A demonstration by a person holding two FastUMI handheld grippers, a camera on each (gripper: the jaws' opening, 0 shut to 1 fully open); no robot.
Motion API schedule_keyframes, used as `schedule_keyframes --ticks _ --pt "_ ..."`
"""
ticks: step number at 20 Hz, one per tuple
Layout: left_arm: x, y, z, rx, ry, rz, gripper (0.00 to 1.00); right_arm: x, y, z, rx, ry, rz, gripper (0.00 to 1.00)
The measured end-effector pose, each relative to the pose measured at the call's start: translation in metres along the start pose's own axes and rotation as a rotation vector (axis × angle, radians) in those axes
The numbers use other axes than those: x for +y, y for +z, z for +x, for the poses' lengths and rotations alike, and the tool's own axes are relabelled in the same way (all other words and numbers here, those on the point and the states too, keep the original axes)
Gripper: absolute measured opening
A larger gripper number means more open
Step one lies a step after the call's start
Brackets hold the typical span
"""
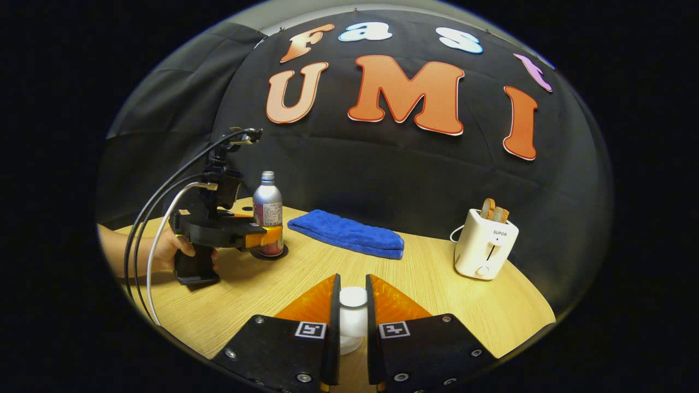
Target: Open the teacup lid with one hand, grasp the water bottle and pour water into the teacup with the other hand; after pouring, place the water bottle on the coaster and then close the teacup lid.
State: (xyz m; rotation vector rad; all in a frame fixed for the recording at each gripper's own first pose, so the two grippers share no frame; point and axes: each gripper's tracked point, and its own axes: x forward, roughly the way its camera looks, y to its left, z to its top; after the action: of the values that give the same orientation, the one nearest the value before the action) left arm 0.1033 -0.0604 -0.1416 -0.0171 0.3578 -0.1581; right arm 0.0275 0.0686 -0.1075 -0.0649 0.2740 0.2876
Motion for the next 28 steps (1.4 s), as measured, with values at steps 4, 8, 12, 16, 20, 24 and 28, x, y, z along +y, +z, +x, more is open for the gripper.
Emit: schedule_keyframes --ticks 4,8,12,16,20,24,28 --pt "0.000 -0.003 0.003 0.001 -0.002 -0.003 0.86 0.001 -0.005 0.001 0.018 0.004 0.012 0.21" --pt "-0.002 -0.005 0.002 0.008 -0.031 0.005 0.88 0.007 -0.008 0.004 0.029 0.019 0.016 0.21" --pt "0.004 0.012 -0.001 -0.044 -0.027 0.002 0.92 0.014 -0.015 0.007 0.048 0.033 0.009 0.21" --pt "0.003 0.021 -0.010 -0.069 -0.025 0.028 0.98 0.019 -0.018 0.009 0.056 0.041 0.012 0.21" --pt "0.003 0.034 -0.023 -0.107 -0.014 0.064 0.98 0.023 -0.027 0.012 0.070 0.046 0.020 0.20" --pt "0.005 0.056 -0.038 -0.166 -0.002 0.109 0.98 0.026 -0.033 0.014 0.081 0.049 0.019 0.21" --pt "0.002 0.072 -0.039 -0.202 0.019 0.146 1.00 0.028 -0.036 0.013 0.087 0.054 0.012 0.21"
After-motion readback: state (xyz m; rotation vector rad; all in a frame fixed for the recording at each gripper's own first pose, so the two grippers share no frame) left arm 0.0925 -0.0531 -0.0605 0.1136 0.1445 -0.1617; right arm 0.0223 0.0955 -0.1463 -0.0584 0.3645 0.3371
